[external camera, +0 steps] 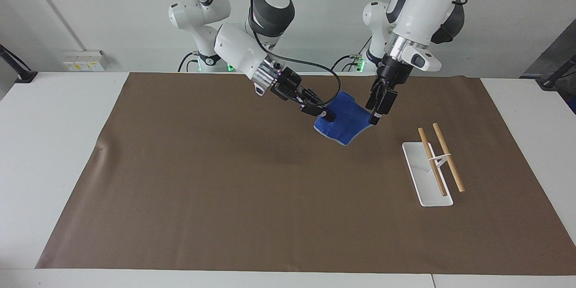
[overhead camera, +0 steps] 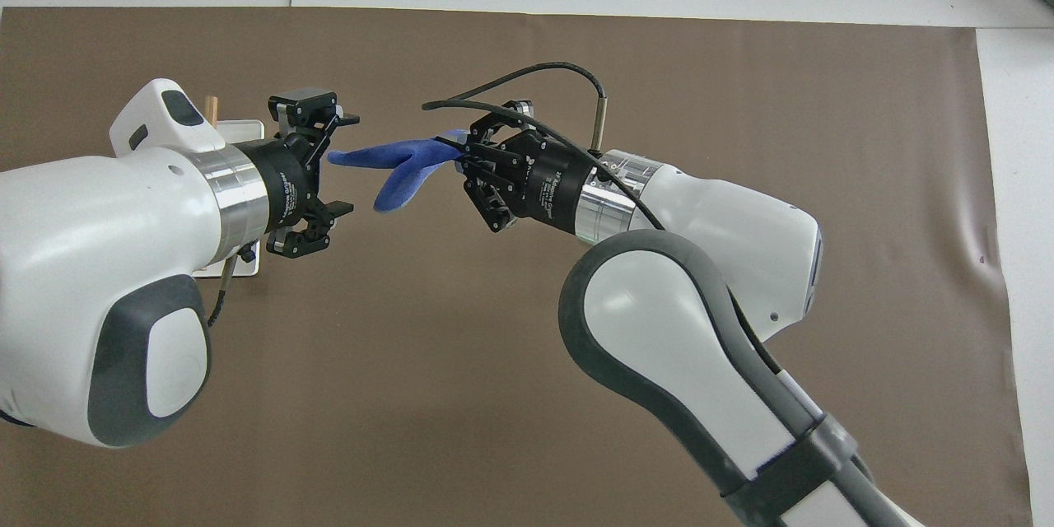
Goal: Right arm passes towel to left arm to hang
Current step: 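Grasp the towel end with the left gripper while the right gripper holds it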
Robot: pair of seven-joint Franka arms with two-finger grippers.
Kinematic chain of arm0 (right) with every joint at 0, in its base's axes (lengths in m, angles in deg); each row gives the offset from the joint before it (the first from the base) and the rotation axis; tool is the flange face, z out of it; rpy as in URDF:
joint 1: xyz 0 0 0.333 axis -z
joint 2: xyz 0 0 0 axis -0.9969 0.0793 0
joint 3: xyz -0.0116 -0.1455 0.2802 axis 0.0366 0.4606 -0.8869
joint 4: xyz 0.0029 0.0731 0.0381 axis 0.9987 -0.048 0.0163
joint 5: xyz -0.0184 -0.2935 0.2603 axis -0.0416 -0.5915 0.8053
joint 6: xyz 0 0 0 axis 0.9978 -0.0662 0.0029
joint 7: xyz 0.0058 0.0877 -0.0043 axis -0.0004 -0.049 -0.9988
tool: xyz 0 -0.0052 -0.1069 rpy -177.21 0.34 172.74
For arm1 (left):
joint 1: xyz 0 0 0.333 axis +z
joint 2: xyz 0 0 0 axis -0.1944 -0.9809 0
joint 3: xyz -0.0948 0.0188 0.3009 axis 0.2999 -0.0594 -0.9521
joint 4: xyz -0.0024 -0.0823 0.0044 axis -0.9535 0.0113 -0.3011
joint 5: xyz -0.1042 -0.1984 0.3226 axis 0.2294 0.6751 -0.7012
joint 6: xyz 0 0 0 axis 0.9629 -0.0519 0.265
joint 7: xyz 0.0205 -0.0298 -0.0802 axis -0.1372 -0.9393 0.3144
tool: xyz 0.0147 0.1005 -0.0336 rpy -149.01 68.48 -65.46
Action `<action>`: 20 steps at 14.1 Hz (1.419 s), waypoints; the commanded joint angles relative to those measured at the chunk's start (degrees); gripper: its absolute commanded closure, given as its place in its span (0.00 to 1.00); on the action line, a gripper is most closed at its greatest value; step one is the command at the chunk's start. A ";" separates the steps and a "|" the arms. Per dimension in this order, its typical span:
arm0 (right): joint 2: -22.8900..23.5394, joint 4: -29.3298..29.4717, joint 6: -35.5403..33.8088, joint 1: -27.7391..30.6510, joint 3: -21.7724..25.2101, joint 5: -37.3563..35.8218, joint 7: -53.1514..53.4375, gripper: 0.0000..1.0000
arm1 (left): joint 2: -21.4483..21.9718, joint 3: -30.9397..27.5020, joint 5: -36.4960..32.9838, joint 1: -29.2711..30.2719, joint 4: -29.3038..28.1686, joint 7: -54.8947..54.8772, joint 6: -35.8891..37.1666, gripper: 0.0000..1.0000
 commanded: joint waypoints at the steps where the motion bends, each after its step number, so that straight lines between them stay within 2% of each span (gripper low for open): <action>1: 0.48 1.01 2.26 -0.72 -0.49 1.02 -0.06 1.00 | 0.74 0.03 2.31 -0.35 -1.77 0.39 -3.28 0.00; 3: 0.48 1.01 2.36 -0.72 -0.49 1.02 -0.24 1.00 | 0.12 0.64 2.40 -0.35 -2.21 0.57 -4.43 0.00; 7: 0.48 1.01 2.36 -0.81 -0.49 1.02 -0.94 1.00 | -0.23 1.26 3.54 -0.26 -2.39 0.83 -6.11 0.25; 9: 0.48 0.92 2.36 -0.72 -0.49 1.02 -0.94 1.00 | -0.23 1.35 3.54 -0.35 -2.48 0.48 -6.02 0.43; 12: 0.48 0.92 2.36 -0.72 -0.49 1.02 -0.94 1.00 | -0.23 1.26 3.54 -0.17 -2.48 0.04 -5.93 0.59; 17: 0.57 0.92 2.36 -0.63 -0.49 0.93 -2.34 1.00 | -0.32 1.08 3.63 1.32 -2.48 -5.58 -5.67 0.63; 20: 0.57 0.92 2.36 -0.63 -0.40 0.93 -2.61 1.00 | -0.32 0.91 3.54 1.41 -2.48 -6.37 -5.84 0.69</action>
